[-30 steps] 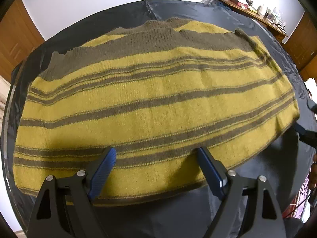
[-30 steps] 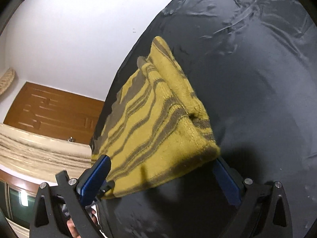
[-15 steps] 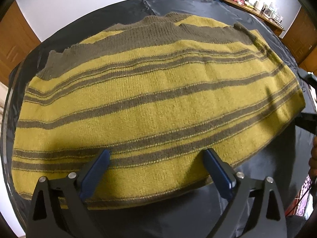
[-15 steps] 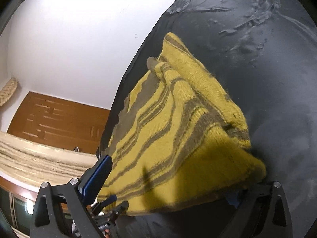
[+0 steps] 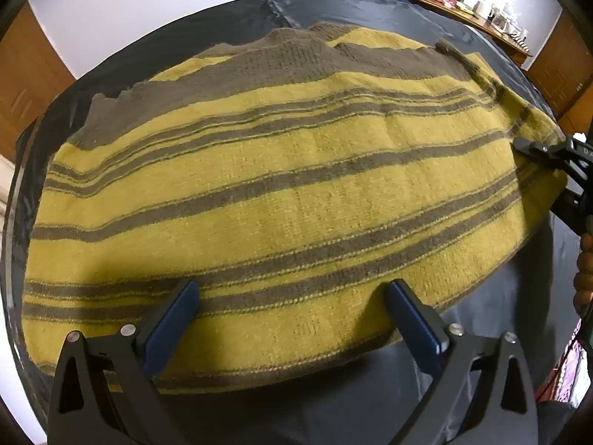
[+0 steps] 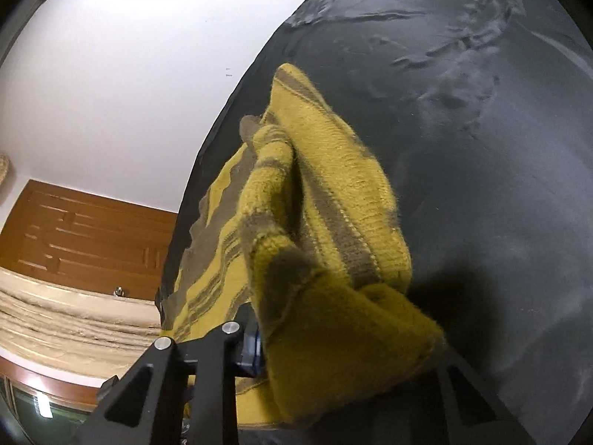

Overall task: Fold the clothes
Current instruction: 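Grasp the sweater edge with the right gripper and lift it, then fold the held edge over with the right gripper while the left gripper approaches, then grasp the folded edge with the left gripper while the right gripper holds it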

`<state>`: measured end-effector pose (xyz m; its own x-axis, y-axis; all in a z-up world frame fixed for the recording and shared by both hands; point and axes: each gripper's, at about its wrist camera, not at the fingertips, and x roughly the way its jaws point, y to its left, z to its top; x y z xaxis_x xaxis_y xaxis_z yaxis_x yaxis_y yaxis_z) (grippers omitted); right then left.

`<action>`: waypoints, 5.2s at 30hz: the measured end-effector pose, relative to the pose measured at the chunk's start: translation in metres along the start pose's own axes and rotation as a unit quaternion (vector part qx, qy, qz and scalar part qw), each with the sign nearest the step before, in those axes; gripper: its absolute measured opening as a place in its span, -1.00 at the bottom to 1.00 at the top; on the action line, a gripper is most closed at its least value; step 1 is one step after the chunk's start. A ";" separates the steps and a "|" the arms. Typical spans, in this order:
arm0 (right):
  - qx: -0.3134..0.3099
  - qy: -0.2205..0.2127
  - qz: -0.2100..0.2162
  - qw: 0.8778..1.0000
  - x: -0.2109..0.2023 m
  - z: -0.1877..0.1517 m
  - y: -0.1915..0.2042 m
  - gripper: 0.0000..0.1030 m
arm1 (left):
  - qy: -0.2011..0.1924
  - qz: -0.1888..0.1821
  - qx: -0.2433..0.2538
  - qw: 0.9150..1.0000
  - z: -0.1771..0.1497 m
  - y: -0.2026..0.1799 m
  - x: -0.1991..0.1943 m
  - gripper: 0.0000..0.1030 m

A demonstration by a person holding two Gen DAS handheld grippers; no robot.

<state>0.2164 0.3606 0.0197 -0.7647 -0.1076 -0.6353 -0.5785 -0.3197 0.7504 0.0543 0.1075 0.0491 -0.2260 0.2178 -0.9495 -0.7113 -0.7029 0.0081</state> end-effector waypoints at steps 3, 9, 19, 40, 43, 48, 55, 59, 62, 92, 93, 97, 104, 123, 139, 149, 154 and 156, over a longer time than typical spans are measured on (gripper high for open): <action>-0.005 0.003 -0.005 1.000 -0.004 0.001 -0.003 -0.48 | -0.002 0.007 -0.016 1.000 -0.005 0.004 -0.003 0.96; -0.021 0.003 -0.001 1.000 -0.017 0.003 0.002 -0.54 | -0.016 0.007 -0.073 0.997 -0.020 0.021 -0.016 0.97; -0.037 -0.004 0.029 0.999 -0.036 0.009 0.021 -0.54 | -0.047 0.034 -0.110 0.992 -0.055 0.049 -0.054 0.97; -0.007 -0.063 0.036 0.997 -0.064 -0.004 0.063 -0.55 | -0.049 -0.170 -0.114 0.978 0.028 0.115 -0.044 0.97; -0.011 -0.065 0.031 0.997 -0.057 -0.007 0.075 -0.55 | -0.035 -0.235 -0.095 0.967 0.053 0.089 -0.039 0.97; -0.077 -0.063 0.021 0.995 -0.047 -0.011 0.113 -0.55 | -0.007 -0.316 -0.075 0.946 0.085 0.042 -0.036 0.97; -0.164 -0.060 -0.027 0.984 -0.024 -0.017 0.130 -0.55 | 0.006 -0.300 -0.038 0.953 0.113 -0.006 -0.033 0.98; -0.148 -0.076 -0.052 0.985 -0.022 -0.005 0.111 -0.53 | 0.024 -0.295 -0.053 0.954 0.120 -0.013 -0.022 0.98; -0.122 -0.079 -0.074 0.987 -0.019 0.008 0.092 -0.39 | 0.027 -0.298 -0.060 0.952 0.121 -0.016 -0.020 0.98; -0.377 -0.114 -0.172 0.903 -0.027 -0.043 0.131 -0.61 | 0.055 -0.326 -0.042 0.943 0.161 -0.066 -0.020 0.98; -0.398 -0.115 -0.180 0.892 -0.024 -0.049 0.134 -0.61 | 0.052 -0.330 -0.044 0.941 0.163 -0.064 -0.022 0.98; -0.477 -0.118 -0.209 0.846 -0.011 -0.074 0.147 -0.61 | 0.054 -0.355 -0.051 0.932 0.175 -0.056 -0.028 0.99; -0.597 -0.118 -0.248 0.754 0.012 -0.119 0.166 -0.61 | 0.075 -0.346 -0.048 0.934 0.182 -0.057 -0.017 0.99; -0.552 -0.101 -0.170 0.810 0.005 -0.140 0.201 -0.61 | 0.069 -0.386 -0.107 0.914 0.163 0.012 -0.022 -0.41; -0.607 -0.062 -0.054 0.790 0.042 -0.240 0.309 -0.61 | -0.003 -0.387 -0.167 0.907 0.095 0.189 -0.076 -0.41; -0.652 0.008 -0.059 0.756 0.121 -0.319 0.341 -0.60 | -0.006 -0.398 -0.199 0.896 0.036 0.276 -0.023 -0.40; -0.663 0.051 -0.077 0.743 0.163 -0.352 0.344 -0.59 | 0.004 -0.398 -0.208 0.894 0.011 0.293 0.010 -0.40; -0.663 0.069 -0.088 0.740 0.177 -0.361 0.341 -0.55 | 0.009 -0.396 -0.205 0.895 0.005 0.294 0.018 -0.40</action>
<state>-0.0137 -0.1077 0.0976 -0.6219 -0.0201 -0.7828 0.1909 -0.9734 -0.1267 -0.1617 -0.0918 0.0359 0.2540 0.7495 -0.6114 -0.3400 -0.5226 -0.7819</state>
